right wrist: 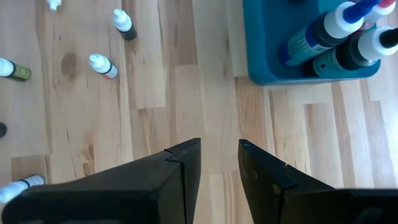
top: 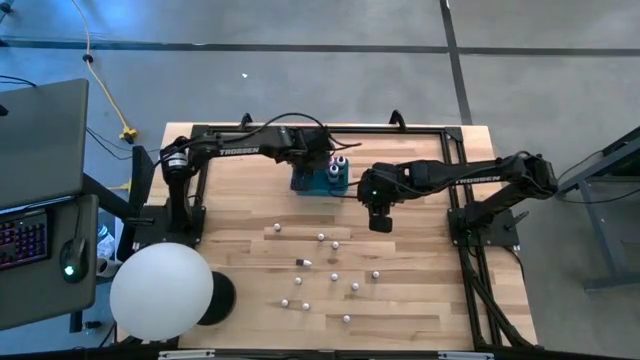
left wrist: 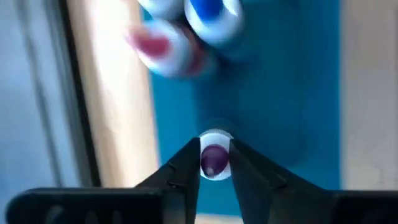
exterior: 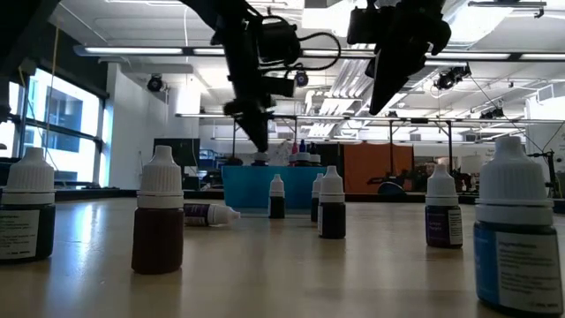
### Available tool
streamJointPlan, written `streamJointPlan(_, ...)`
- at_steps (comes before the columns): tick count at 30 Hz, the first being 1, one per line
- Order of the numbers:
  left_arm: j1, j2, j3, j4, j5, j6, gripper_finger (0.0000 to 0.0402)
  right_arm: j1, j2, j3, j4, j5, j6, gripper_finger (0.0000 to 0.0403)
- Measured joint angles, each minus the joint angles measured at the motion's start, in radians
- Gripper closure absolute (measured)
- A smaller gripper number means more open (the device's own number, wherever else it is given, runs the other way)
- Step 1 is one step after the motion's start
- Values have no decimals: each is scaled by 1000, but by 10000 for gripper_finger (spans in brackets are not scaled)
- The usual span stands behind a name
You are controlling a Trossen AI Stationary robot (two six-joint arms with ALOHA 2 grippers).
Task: Pick & Place food coloring
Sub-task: Put the purple food coloring bottle into the blue bin
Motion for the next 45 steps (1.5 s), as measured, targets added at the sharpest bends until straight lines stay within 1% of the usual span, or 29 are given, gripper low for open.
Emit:
streamJointPlan(4,1,2,-1,105,-64,26,293,0,0,0,0,0,-1,304)
streamJointPlan(6,1,1,0,110,-77,26,291,0,0,0,3,0,-1,304)
streamJointPlan(9,1,-4,33,37,-88,21,290,0,0,0,3,0,4,304)
streamJointPlan(14,-9,-12,150,-129,-125,17,289,0,0,0,5,0,3,304)
streamJointPlan(16,-19,-11,209,-190,-126,15,289,0,0,-1,15,0,3,304)
streamJointPlan(18,-30,-11,279,-263,-125,5,289,0,0,-26,66,-9,6,304)
streamJointPlan(20,-36,-11,365,-371,-121,-54,289,2,-2,-64,108,-25,4,304)
streamJointPlan(23,-42,-13,504,-550,-82,-183,289,17,-2,-134,213,-61,-6,304)
streamJointPlan(24,-41,-13,540,-611,-47,-216,289,26,-2,-159,261,-74,-27,304)
streamJointPlan(26,-38,-14,587,-696,51,-272,289,46,-2,-218,385,-92,-74,304)
streamJointPlan(28,-38,-20,593,-713,180,-297,289,65,-2,-286,539,-107,-107,304)
streamJointPlan(30,-39,-60,551,-709,298,-246,289,80,-2,-350,682,-146,-128,304)
streamJointPlan(32,-41,-113,481,-615,387,-196,289,91,-2,-412,828,-214,-146,304)
streamJointPlan(34,-39,-172,368,-538,470,-161,289,102,1,-480,1000,-281,-158,304)
streamJointPlan(35,-39,-197,305,-479,487,-151,289,106,5,-515,1099,-300,-172,304)
streamJointPlan(37,-39,-245,166,-317,491,-164,289,114,11,-584,1256,-306,-190,304)
streamJointPlan(39,-34,-308,10,-222,453,-217,289,114,23,-638,1378,-311,-195,304)
streamJointPlan(41,-31,-371,-121,-73,404,-270,289,112,41,-677,1462,-328,-195,304)
streamJointPlan(43,-30,-432,-248,48,372,-331,289,112,75,-686,1534,-335,-171,304)
streamJointPlan(45,-31,-476,-350,172,356,-372,289,113,120,-678,1556,-343,-132,304)
